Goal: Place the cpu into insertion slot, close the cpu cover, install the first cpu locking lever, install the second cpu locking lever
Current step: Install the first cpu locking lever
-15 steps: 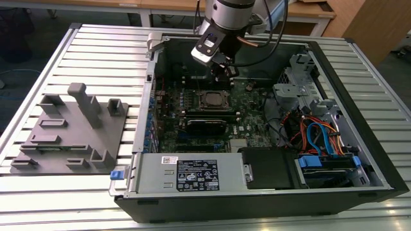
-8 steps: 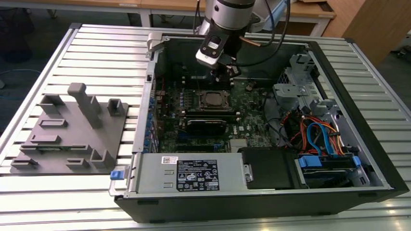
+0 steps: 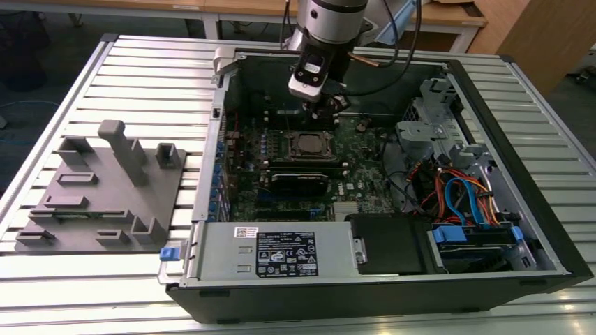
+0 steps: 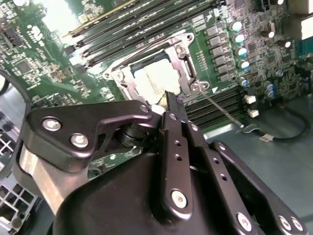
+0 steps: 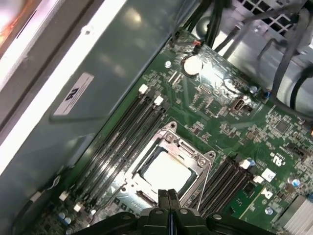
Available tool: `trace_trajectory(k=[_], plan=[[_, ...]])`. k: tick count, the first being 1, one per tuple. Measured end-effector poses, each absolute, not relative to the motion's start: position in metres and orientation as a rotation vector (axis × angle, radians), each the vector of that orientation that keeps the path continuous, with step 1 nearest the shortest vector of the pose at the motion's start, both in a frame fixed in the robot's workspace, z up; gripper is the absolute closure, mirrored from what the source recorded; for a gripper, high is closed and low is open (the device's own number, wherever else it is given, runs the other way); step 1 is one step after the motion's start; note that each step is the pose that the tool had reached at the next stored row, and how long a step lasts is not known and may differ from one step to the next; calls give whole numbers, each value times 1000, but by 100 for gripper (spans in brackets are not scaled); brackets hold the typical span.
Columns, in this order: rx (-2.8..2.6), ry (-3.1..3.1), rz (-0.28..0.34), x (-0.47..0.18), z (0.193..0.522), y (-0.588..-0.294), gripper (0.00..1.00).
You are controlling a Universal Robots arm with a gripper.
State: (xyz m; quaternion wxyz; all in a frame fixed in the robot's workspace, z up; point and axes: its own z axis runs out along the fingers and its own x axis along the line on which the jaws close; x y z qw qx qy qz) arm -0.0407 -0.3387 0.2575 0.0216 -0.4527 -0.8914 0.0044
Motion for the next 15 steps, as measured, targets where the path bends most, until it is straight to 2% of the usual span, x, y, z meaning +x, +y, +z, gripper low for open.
trace_trajectory(k=[15], plan=[[-1133, -2887, 14, -46, 252, -339, 90]])
